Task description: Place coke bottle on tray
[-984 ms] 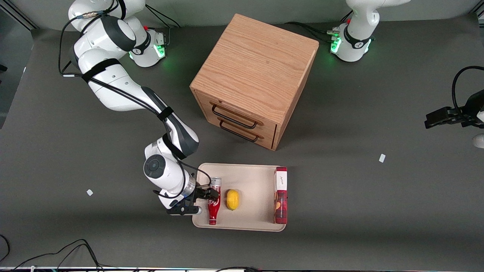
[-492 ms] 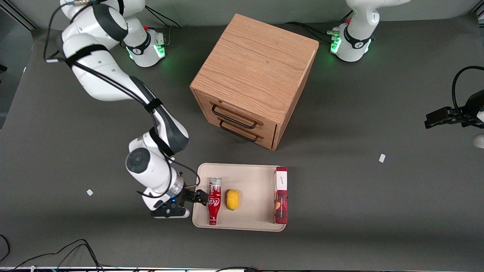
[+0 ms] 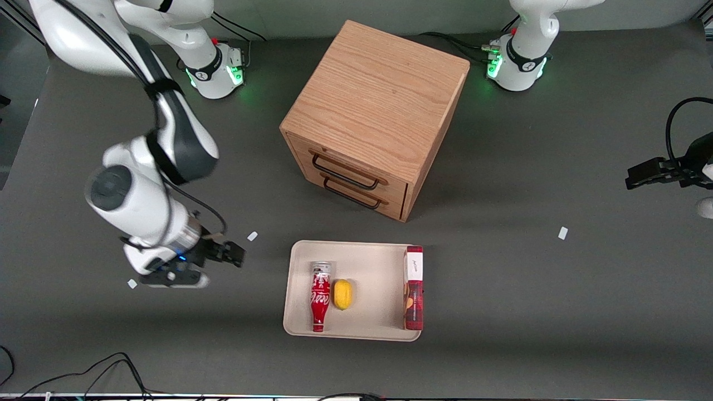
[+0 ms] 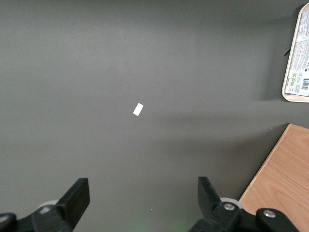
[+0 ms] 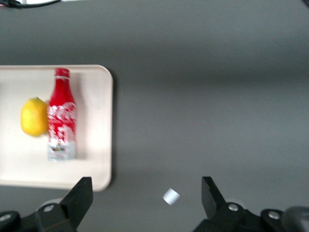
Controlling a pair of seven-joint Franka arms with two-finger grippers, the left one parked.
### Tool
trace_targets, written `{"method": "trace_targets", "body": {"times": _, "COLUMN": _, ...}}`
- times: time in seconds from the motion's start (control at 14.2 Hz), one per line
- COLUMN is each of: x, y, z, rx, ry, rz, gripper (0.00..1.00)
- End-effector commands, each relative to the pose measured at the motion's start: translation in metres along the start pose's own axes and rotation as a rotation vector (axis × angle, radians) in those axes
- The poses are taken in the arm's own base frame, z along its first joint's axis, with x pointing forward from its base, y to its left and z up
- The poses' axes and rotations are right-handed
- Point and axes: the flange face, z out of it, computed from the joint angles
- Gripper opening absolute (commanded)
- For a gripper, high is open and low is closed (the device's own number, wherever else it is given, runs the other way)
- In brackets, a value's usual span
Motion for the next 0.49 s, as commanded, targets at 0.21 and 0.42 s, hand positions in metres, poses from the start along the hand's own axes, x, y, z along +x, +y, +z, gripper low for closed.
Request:
{"method": "trace_targets", "body": {"times": 0.21, "x": -0.112, "y": 0.087, "z": -0.106, "rx": -0.044, "ry": -0.067, "rz": 0.087, "gripper": 1.00}}
{"method": "trace_targets", "body": {"times": 0.42, "x": -0.140, "y": 0.113, "z": -0.158, "rx": -0.050, "ry": -0.119, "rz": 0.106, "gripper": 1.00}}
